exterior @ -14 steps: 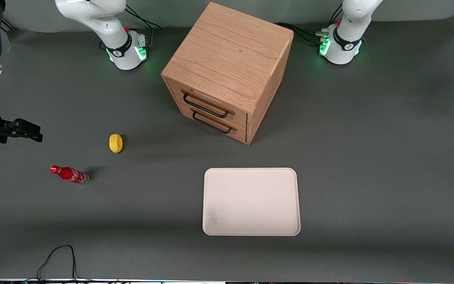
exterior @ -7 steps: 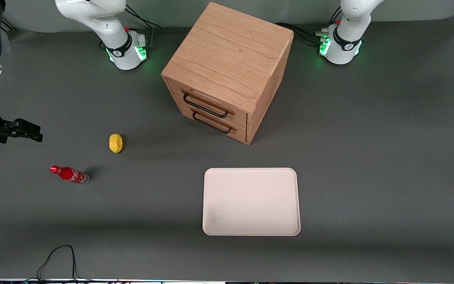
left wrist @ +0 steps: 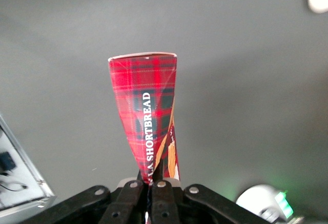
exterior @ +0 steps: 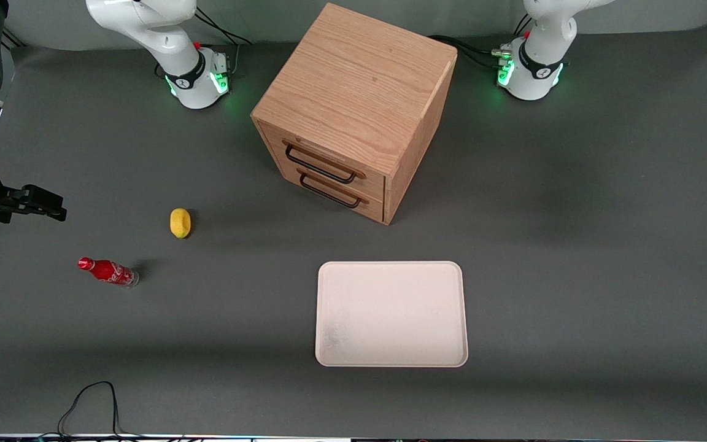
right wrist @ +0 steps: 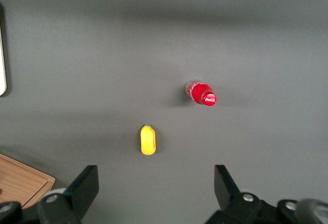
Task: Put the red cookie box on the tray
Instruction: 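Lift the box upright and carry it toward the white tray, then lower the held box onto the white tray and open the left gripper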
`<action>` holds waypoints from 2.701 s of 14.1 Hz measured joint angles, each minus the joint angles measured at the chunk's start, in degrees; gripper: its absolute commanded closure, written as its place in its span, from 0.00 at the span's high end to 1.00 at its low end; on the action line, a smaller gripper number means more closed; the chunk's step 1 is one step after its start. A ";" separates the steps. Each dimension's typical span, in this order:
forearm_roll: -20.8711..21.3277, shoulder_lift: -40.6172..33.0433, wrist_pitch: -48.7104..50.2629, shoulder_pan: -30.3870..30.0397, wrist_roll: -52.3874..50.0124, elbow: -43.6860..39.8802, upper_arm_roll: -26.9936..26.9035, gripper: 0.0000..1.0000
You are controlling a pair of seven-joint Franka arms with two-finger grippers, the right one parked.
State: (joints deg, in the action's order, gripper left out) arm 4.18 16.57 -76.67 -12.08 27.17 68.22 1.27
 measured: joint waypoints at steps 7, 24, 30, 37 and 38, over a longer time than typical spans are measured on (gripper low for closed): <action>-1.91 5.66 -2.98 14.25 -35.94 -4.28 6.69 0.00; -1.33 32.14 -28.36 26.02 -51.73 -10.13 11.32 0.00; -0.30 37.48 -35.53 26.01 -51.68 -10.18 11.05 0.00; -0.18 38.64 -36.59 25.99 -49.75 -10.19 9.59 0.00; -0.15 38.79 -36.59 26.00 -49.54 -10.19 9.59 0.03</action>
State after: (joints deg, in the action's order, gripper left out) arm 4.03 55.37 -113.26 13.92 -22.37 58.02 10.86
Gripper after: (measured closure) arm 0.974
